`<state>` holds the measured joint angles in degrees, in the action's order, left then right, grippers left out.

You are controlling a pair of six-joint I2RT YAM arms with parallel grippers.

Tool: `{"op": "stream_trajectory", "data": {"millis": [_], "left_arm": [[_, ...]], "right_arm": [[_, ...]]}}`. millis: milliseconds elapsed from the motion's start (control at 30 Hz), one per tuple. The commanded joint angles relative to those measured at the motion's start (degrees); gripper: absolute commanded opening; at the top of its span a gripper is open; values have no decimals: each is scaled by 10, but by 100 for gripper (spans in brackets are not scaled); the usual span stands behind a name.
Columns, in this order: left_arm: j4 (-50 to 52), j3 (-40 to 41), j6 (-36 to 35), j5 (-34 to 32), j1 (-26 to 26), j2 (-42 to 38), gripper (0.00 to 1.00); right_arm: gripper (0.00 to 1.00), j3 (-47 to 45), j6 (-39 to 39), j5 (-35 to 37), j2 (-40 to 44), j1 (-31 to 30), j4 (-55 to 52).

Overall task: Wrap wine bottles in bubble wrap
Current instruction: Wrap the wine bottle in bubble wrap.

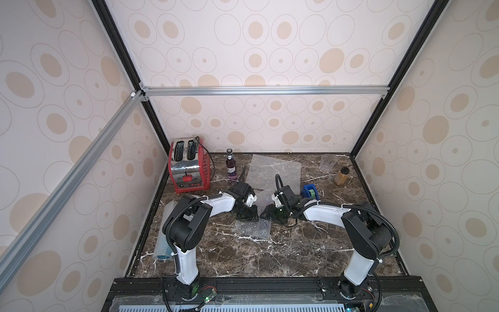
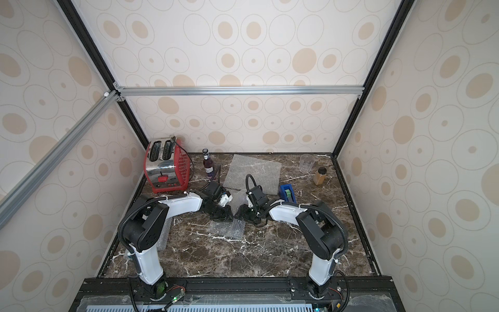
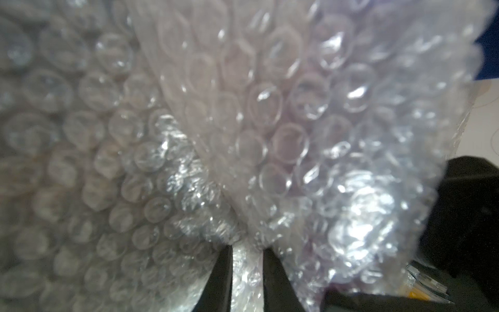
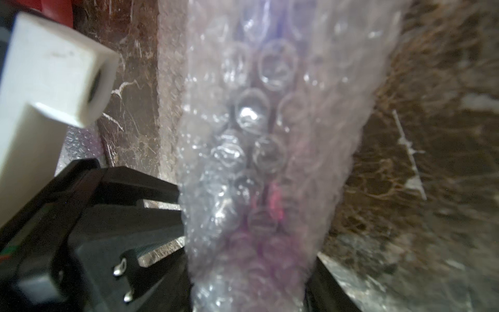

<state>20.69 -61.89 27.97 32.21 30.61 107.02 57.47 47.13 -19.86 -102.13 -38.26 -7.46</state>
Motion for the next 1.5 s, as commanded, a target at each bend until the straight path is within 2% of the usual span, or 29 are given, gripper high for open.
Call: {"op": "stream_trajectory", "data": {"millis": [0, 67, 167, 233, 400, 500, 633, 733, 833, 1033, 1233, 1467], "left_arm": [[11, 13, 12, -41, 9, 0, 21], [29, 6, 10, -62, 7, -16, 21], [16, 28, 18, -54, -11, -59, 34], [13, 45, 19, -73, -27, -94, 40], [-3, 89, 36, -94, -101, -166, 49], [-9, 92, 14, -136, -119, -164, 55], [-9, 62, 8, -121, -125, -121, 58], [-15, 44, 18, -82, -125, -75, 55], [6, 16, 9, -86, -125, -44, 49], [13, 8, 15, -78, -120, -16, 30], [7, 7, 13, -59, -102, -4, 25], [7, 6, 24, -39, -96, -18, 0]], "right_arm": [[45, 17, -35, 53, -41, -11, -116], [43, 36, -46, 60, -51, -11, -148], [43, 59, -60, 77, -59, -16, -178], [44, 68, -63, 89, -64, -16, -192], [44, 97, -64, 118, -75, -24, -229], [44, 114, -61, 125, -87, -28, -241], [44, 124, -56, 130, -90, -32, -240], [43, 129, -55, 130, -96, -32, -243], [44, 129, -55, 128, -92, -33, -245], [44, 126, -59, 125, -92, -32, -245], [44, 132, -60, 120, -100, -31, -242], [44, 132, -62, 118, -99, -29, -242]]}}
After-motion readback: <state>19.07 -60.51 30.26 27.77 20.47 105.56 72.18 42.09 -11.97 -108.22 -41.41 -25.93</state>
